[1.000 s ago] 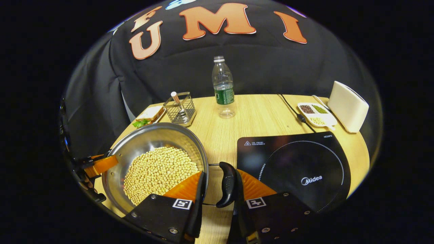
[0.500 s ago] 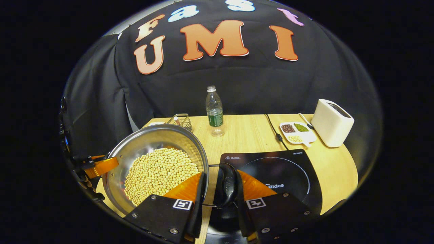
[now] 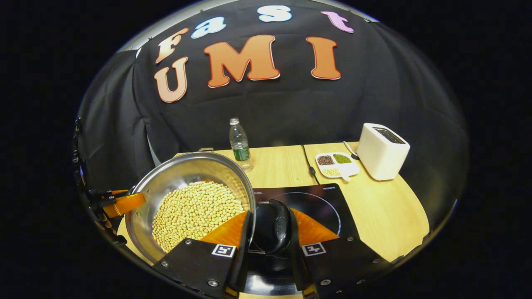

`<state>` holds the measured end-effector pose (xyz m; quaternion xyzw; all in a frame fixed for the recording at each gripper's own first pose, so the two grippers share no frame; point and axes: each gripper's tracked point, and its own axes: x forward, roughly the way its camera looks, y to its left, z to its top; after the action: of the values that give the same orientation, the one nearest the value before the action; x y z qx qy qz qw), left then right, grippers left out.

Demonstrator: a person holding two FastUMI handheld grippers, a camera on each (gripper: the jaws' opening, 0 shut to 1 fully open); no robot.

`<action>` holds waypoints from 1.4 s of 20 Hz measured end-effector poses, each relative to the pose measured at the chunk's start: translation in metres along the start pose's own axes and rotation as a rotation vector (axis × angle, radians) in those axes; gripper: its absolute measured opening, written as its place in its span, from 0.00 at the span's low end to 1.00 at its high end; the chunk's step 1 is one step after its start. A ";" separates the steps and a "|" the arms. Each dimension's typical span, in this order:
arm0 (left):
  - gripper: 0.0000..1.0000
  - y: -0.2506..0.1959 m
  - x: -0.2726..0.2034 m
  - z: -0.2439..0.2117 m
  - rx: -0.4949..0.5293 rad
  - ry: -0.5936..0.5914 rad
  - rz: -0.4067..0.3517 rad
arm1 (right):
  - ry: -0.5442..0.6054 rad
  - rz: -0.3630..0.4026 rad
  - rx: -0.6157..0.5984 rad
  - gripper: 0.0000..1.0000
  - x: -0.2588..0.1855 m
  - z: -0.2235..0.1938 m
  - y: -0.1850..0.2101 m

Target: First push the handle of the pot to place it horizontally, then grasp the pot with both hands and set it on the induction cooktop.

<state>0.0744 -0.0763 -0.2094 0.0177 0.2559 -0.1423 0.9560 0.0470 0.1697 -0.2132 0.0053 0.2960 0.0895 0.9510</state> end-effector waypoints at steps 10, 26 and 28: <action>0.50 -0.077 0.017 0.008 0.044 0.029 -0.075 | 0.006 -0.066 0.052 0.43 -0.018 -0.003 -0.077; 0.51 -0.163 0.071 -0.015 0.093 0.127 -0.135 | 0.106 -0.126 0.140 0.43 -0.015 -0.015 -0.121; 0.50 -0.168 0.078 -0.019 0.091 0.143 -0.137 | 0.119 -0.124 0.142 0.44 -0.016 -0.014 -0.122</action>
<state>0.0826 -0.2555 -0.2584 0.0539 0.3171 -0.2173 0.9216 0.0467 0.0466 -0.2229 0.0488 0.3572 0.0094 0.9327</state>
